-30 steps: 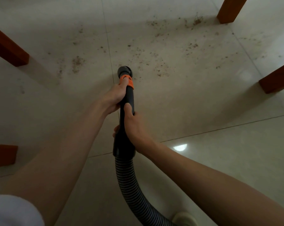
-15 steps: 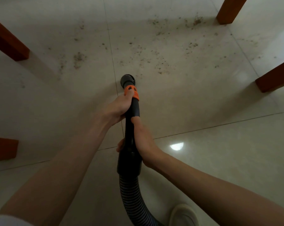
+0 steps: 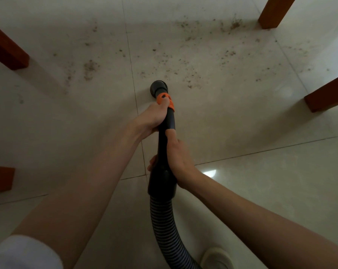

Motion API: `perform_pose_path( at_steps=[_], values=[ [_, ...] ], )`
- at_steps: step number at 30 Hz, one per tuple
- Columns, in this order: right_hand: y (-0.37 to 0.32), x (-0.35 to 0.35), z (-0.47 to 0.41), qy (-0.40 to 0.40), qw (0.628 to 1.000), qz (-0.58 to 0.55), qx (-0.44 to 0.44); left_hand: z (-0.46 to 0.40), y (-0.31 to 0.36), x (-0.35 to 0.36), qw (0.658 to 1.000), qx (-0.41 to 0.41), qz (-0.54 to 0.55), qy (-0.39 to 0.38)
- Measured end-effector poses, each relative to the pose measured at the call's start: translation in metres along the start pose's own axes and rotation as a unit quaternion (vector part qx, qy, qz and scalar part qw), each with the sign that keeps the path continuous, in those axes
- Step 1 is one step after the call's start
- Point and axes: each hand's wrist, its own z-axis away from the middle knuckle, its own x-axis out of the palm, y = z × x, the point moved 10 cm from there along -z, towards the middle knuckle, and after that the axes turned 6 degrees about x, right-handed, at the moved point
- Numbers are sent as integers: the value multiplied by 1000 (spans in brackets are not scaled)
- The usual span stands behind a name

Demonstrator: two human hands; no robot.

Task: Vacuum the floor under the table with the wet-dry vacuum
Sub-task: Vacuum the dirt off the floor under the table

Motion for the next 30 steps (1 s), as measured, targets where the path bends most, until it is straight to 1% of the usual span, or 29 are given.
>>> perform_pose_path(
  at_steps=[3, 10, 15, 17, 21, 23, 26, 30],
  values=[
    [-8, 0, -8, -5, 1000, -2, -5, -10, 7, -1, 1000, 11, -2, 2],
    [-21, 6, -25, 2, 1000, 21, -16, -20, 16, -12, 1000, 2, 1, 8],
    [-16, 22, -27, -40, 999, 23, -2, -17, 5, -35, 998, 14, 31, 56],
    [-13, 29, -27, -51, 998, 44, 5, -17, -4, -46, 997, 6, 39, 68],
    [-19, 42, -30, -53, 994, 97, -5, -19, -13, -72, 993, -14, 36, 111],
    [-23, 49, -35, -49, 993, 106, -9, -23, -13, -82, 992, -14, 41, 122],
    [-26, 54, -39, -38, 993, 108, -10, -28, -9, -87, 992, -11, 41, 122],
    [-29, 52, -33, -15, 994, 105, -5, -24, -5, -78, 993, -12, 53, 100]
  ],
)
